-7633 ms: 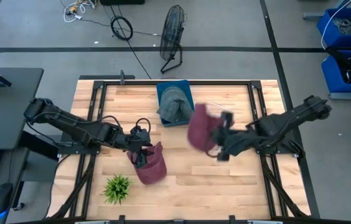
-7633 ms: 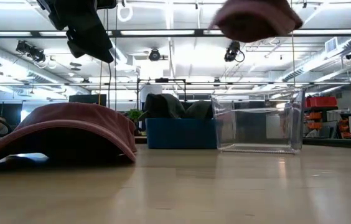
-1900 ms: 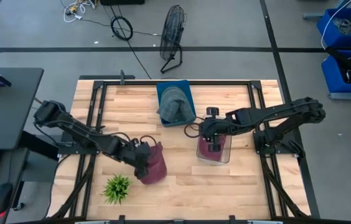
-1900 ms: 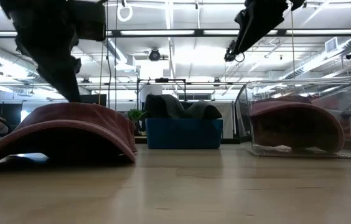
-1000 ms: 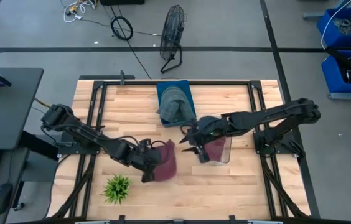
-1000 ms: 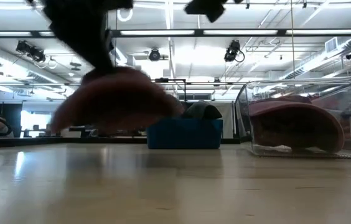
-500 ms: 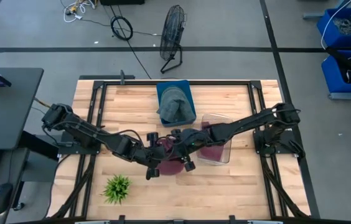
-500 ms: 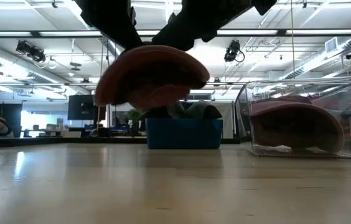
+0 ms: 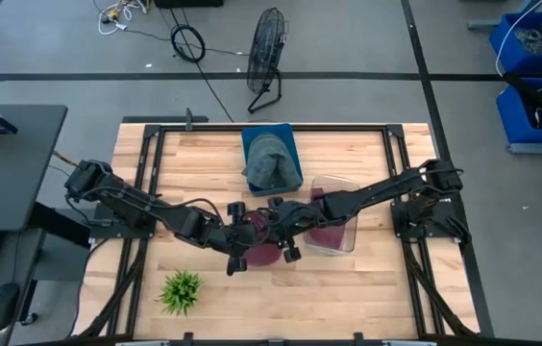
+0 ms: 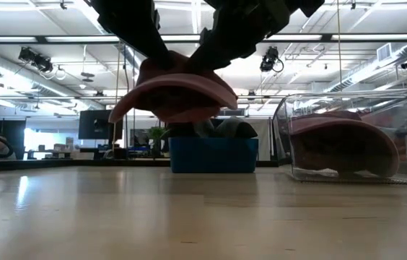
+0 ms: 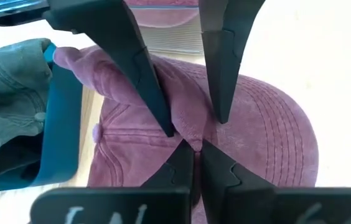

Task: Pick & Place hat
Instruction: Put the red cap into the transparent bin

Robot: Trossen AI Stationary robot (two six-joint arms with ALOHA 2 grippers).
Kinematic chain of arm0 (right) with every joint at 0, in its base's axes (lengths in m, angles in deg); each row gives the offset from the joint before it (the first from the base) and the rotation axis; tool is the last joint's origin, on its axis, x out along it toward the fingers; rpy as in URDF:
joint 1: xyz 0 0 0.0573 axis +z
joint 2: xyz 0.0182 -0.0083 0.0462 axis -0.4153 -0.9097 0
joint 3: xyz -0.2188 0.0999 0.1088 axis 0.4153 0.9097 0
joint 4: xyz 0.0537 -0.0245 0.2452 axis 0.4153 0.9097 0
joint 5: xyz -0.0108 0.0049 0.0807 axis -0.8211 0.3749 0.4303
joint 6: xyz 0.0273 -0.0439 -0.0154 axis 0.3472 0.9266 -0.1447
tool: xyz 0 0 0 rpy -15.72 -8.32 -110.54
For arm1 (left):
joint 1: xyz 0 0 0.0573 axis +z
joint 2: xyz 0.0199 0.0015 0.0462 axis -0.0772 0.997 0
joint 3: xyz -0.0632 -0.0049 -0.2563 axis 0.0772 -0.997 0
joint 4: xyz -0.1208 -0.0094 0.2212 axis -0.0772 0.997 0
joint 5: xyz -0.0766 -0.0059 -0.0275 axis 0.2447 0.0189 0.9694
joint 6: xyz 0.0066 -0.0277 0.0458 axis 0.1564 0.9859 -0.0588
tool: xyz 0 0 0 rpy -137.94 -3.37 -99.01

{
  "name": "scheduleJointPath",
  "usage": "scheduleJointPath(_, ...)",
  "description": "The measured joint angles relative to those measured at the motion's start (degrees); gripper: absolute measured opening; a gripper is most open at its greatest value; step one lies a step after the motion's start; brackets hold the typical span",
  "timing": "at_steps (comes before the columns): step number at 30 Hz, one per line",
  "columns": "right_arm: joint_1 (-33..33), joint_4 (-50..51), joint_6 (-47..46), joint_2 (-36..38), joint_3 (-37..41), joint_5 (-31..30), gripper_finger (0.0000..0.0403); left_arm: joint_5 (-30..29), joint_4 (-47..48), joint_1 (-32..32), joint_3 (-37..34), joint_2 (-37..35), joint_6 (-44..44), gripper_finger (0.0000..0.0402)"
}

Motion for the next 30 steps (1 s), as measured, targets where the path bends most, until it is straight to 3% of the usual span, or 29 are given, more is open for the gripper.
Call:
scheduleJointPath(10,0.0,0.8,0.0,0.0,0.0,0.4,0.0014,0.1,-0.2,0.1,0.0,0.0,0.4,0.0032)
scheduleJointPath(20,0.0,9.0,0.2,1.1,-4.2,-4.0,0.0006,-1.9,0.9,0.1,0.2,-0.1,1.9,0.0095)
scheduleJointPath(24,0.0,20.8,-1.5,1.9,-10.8,-8.2,0.0008,-5.2,0.6,-0.2,0.5,-0.3,1.9,0.0132)
scheduleJointPath(30,0.0,47.7,-10.2,2.7,-21.8,-14.5,0.0006,-8.7,5.9,-0.7,2.1,-0.1,1.9,0.0157)
